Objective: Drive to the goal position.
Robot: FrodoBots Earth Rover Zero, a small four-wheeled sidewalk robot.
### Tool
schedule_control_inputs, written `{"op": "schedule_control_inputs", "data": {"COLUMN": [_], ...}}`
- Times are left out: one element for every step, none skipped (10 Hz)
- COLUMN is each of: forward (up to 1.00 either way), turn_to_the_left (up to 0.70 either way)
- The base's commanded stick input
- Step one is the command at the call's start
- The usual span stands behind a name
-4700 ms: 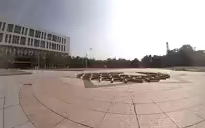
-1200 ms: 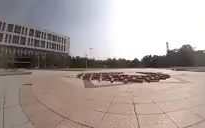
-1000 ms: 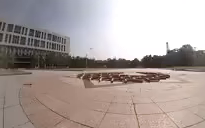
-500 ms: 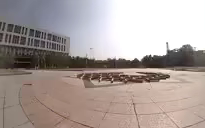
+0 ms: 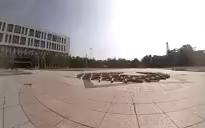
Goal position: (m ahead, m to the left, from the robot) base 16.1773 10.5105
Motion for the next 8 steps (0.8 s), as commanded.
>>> {"op": "schedule_control_inputs", "data": {"forward": [0.04, 0.05, 0.05, 0.05, 0.05, 0.04, 0.05, 0.04], "turn_to_the_left": [0.0, 0.0, 0.0, 0.0, 0.0, 0.0, 0.0, 0.0]}}
